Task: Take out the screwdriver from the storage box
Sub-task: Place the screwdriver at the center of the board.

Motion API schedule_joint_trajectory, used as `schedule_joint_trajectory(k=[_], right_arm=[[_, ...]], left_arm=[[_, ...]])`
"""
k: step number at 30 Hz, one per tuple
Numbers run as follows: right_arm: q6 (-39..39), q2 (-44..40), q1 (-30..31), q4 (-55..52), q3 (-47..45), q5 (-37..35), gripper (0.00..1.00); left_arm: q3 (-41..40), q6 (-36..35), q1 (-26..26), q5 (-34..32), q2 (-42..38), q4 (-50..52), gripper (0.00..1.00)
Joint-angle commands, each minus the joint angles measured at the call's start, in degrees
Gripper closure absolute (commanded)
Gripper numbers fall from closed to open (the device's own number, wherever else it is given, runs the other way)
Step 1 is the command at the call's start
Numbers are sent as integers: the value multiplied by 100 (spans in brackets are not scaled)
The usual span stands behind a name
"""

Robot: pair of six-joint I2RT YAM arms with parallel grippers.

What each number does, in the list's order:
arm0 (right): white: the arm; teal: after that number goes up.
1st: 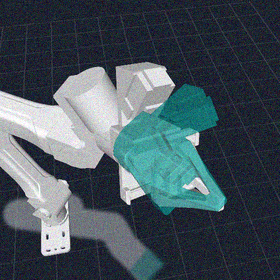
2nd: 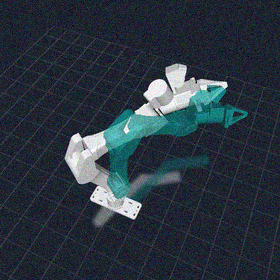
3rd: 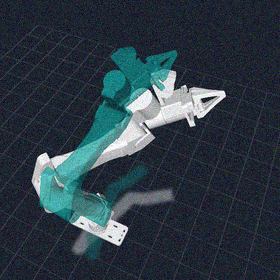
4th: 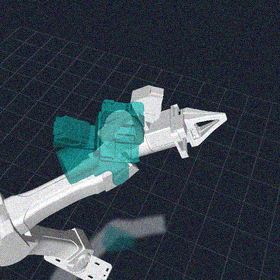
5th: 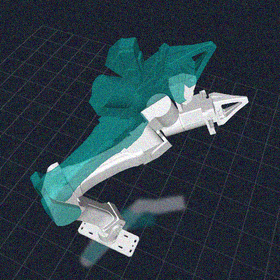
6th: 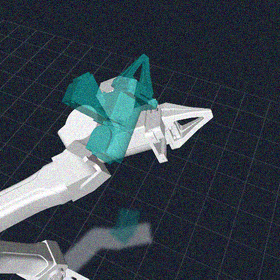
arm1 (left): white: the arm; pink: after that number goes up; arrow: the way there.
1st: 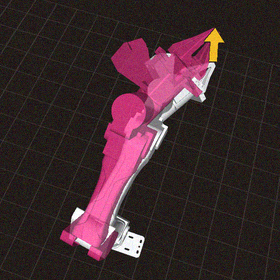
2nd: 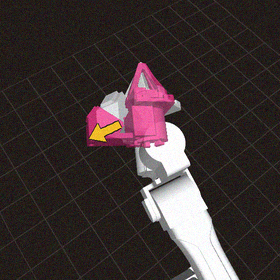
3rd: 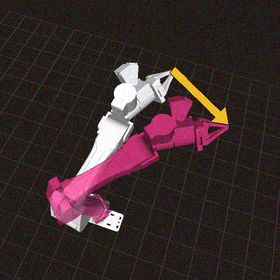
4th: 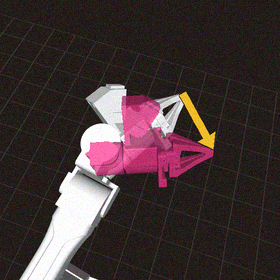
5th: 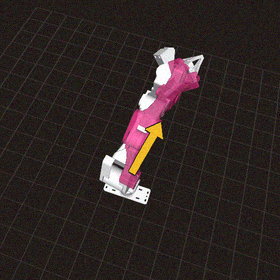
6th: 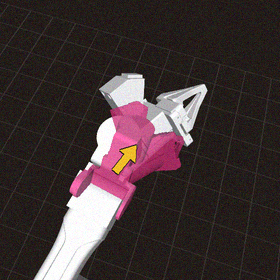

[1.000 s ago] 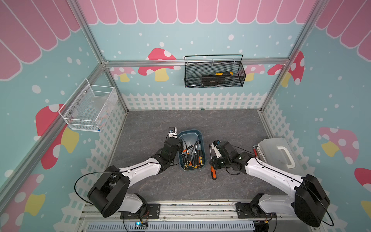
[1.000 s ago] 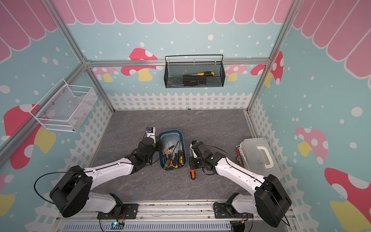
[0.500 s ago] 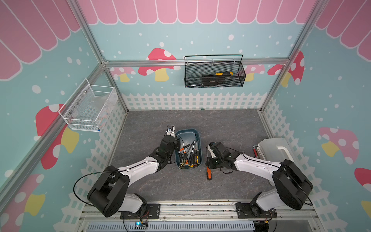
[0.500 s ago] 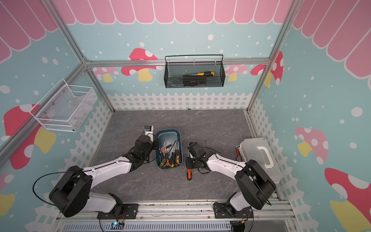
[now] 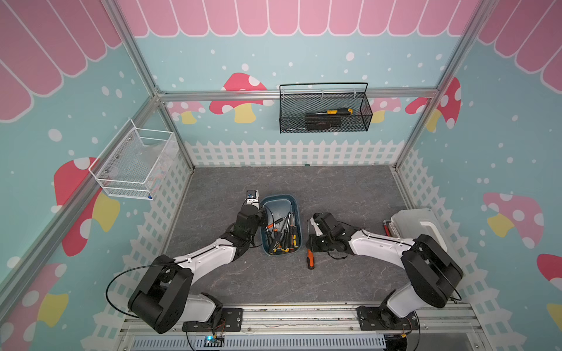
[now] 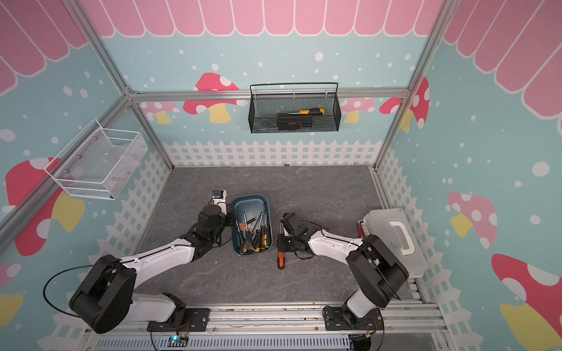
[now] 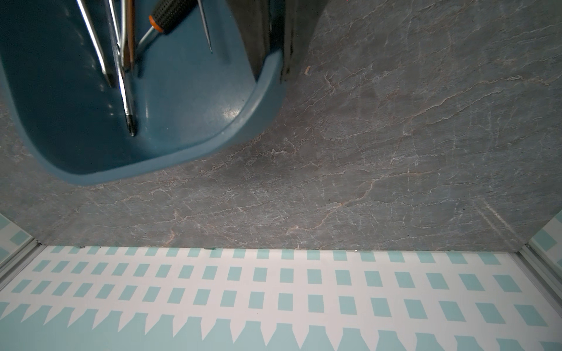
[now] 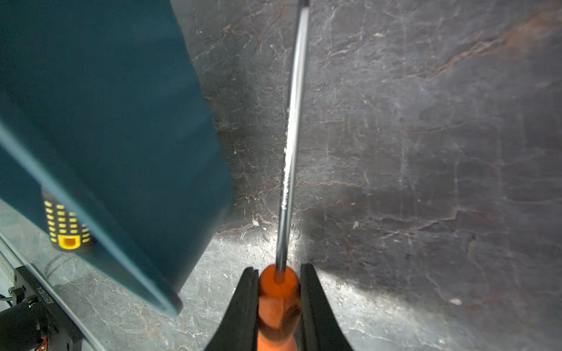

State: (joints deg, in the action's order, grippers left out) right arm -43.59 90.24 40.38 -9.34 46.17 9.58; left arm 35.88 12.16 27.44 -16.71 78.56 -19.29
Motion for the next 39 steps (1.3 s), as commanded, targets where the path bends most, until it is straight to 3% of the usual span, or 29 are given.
schedule_joint_trajectory(k=[1, 17, 34, 39], right_arm=[[-94, 134, -38, 150, 62, 7, 100], [201, 990, -261, -65, 1057, -326, 100], [212, 1418, -440, -291, 1356, -801, 100], [154, 1418, -448, -305, 1342, -825, 83]], left_arm=[[-115, -254, -46, 9, 0, -18, 100], [-263, -206, -99, 45, -135, -8, 100], [-200, -198, -99, 32, -157, 52, 100], [-204, -136, -99, 54, -120, -8, 100]])
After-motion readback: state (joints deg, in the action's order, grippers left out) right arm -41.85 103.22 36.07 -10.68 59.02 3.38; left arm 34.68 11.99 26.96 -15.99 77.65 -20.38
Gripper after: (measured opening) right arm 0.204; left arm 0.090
